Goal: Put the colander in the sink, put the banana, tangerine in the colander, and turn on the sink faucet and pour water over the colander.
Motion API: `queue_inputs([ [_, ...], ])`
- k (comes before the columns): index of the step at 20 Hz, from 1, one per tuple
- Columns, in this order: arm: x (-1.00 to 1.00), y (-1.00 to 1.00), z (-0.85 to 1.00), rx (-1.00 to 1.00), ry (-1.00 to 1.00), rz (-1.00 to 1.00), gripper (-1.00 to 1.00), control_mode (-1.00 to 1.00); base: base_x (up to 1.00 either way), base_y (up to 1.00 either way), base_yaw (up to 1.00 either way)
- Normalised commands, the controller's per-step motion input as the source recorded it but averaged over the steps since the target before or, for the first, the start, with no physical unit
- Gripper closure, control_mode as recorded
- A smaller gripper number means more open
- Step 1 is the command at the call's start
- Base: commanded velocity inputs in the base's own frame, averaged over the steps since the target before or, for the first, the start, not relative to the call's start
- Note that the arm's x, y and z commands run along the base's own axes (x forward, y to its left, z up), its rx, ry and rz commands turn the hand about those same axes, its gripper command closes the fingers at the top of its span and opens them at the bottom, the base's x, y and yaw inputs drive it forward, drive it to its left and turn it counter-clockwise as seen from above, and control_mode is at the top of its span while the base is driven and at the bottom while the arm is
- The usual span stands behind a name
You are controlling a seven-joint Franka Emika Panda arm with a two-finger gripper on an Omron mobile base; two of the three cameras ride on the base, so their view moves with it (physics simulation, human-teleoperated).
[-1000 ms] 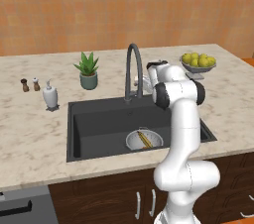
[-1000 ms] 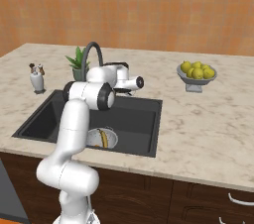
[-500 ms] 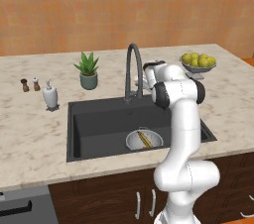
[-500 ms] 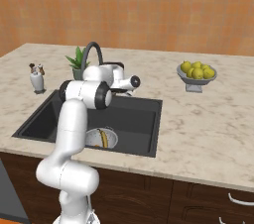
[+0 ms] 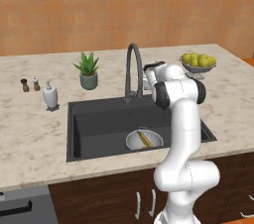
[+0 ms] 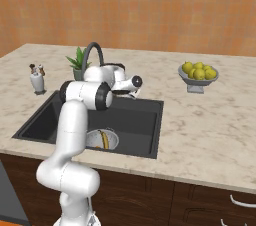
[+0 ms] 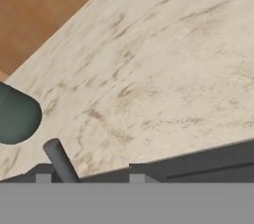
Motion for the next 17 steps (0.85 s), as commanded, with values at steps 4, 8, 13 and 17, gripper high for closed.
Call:
queue_inputs([
  [4, 0.0, -1.0, -0.11, -0.02, 0.06, -0.06, 1.0, -1.0, 0.0, 0.0, 0.0],
  [8, 0.0, -0.99, -0.09, -0.01, 0.06, -0.05, 1.0, -1.0, 0.0, 0.0, 0.0],
  [13, 0.0, -0.56, 0.0, 0.0, 0.02, 0.0, 1.0, -1.0, 0.0, 0.0, 0.0],
  [17, 0.0, -0.01, 0.0, 0.0, 0.01, 0.0, 1.0, -1.0, 0.0, 0.0, 0.0],
])
